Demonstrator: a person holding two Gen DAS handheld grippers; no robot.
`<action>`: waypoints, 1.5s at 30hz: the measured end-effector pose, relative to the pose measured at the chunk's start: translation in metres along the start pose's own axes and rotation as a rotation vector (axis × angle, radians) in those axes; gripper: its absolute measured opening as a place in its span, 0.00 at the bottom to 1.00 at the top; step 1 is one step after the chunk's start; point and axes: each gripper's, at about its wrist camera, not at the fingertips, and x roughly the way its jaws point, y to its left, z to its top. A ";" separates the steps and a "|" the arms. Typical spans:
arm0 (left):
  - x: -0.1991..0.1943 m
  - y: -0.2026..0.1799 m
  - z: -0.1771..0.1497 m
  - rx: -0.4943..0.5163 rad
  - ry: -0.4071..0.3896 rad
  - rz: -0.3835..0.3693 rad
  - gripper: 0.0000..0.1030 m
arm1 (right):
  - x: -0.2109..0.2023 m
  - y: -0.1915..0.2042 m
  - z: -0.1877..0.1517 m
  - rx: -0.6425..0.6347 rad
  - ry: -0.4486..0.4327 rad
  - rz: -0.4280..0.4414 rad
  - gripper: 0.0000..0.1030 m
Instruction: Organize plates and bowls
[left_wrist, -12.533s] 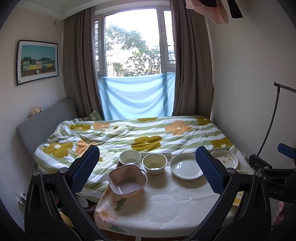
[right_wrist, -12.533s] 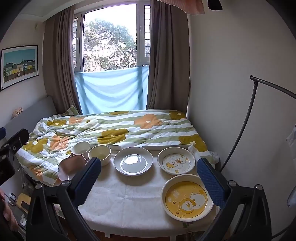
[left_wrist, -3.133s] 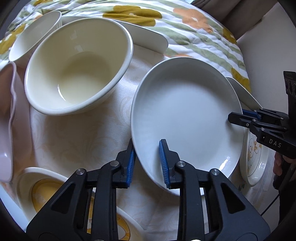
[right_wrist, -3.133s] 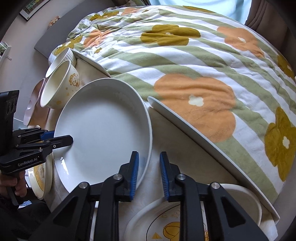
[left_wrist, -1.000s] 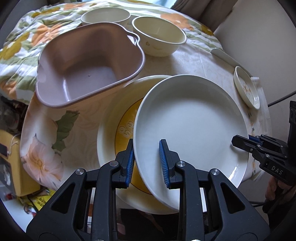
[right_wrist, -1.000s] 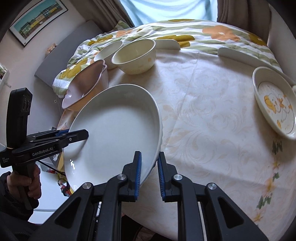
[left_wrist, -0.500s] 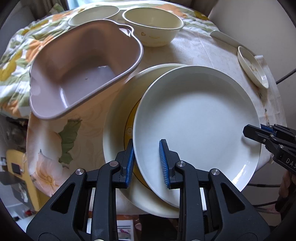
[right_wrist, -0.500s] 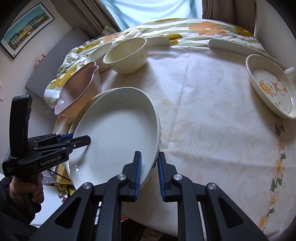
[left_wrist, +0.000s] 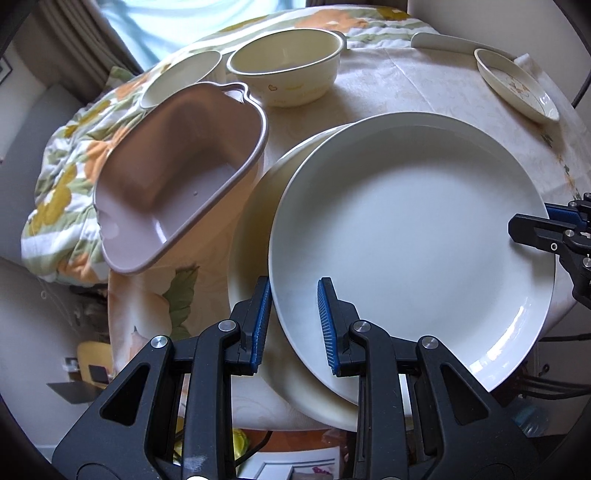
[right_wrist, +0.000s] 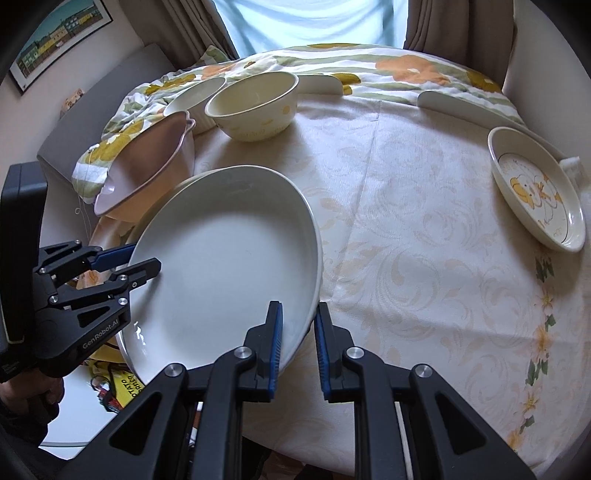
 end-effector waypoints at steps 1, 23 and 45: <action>-0.001 0.001 -0.001 0.000 0.000 0.001 0.22 | 0.000 0.000 0.000 0.000 -0.002 -0.006 0.15; -0.004 0.002 0.000 -0.036 -0.010 0.021 0.22 | 0.001 0.025 0.005 -0.097 -0.030 -0.151 0.15; -0.007 0.004 -0.001 -0.041 -0.016 0.028 0.22 | 0.001 0.023 0.006 -0.079 -0.043 -0.128 0.15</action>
